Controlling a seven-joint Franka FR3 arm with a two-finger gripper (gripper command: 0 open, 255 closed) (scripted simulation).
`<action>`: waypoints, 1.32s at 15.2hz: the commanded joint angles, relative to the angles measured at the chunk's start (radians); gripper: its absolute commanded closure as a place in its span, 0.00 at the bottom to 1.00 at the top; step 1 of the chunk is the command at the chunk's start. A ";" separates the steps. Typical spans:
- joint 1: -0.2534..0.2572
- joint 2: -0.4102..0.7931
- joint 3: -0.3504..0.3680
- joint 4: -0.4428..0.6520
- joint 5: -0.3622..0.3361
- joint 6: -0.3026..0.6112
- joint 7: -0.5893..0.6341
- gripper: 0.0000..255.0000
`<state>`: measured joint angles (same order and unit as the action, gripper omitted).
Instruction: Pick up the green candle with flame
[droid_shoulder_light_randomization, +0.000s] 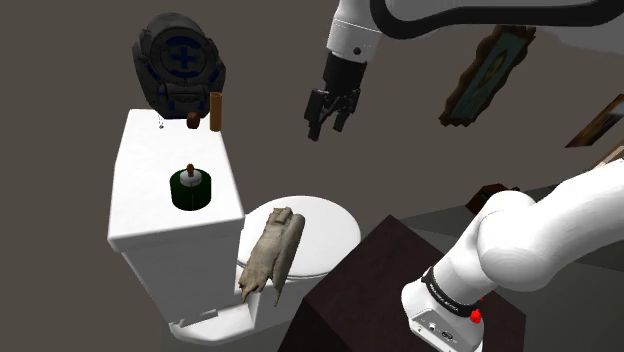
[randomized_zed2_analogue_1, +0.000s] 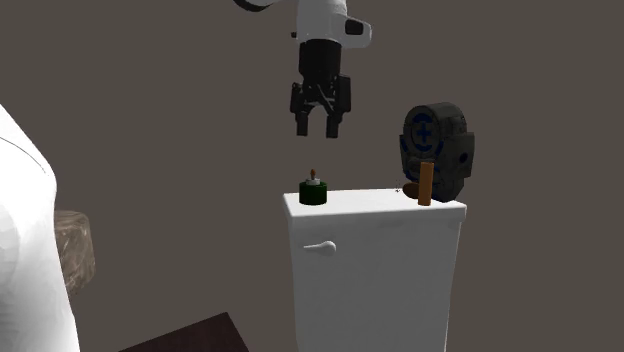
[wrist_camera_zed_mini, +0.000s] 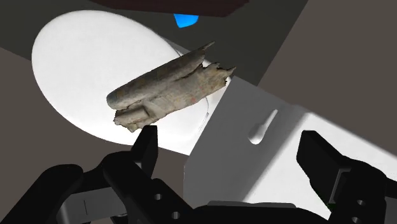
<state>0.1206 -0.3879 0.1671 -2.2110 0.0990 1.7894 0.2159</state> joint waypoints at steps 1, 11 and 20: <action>0.009 0.064 0.027 0.042 -0.001 0.027 0.031 0.00; 0.062 0.410 0.132 0.305 -0.076 0.121 0.189 0.00; 0.165 0.762 0.166 0.671 -0.204 0.099 0.320 0.00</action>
<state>0.2734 0.3390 0.3314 -1.5845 -0.0924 1.8980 0.5256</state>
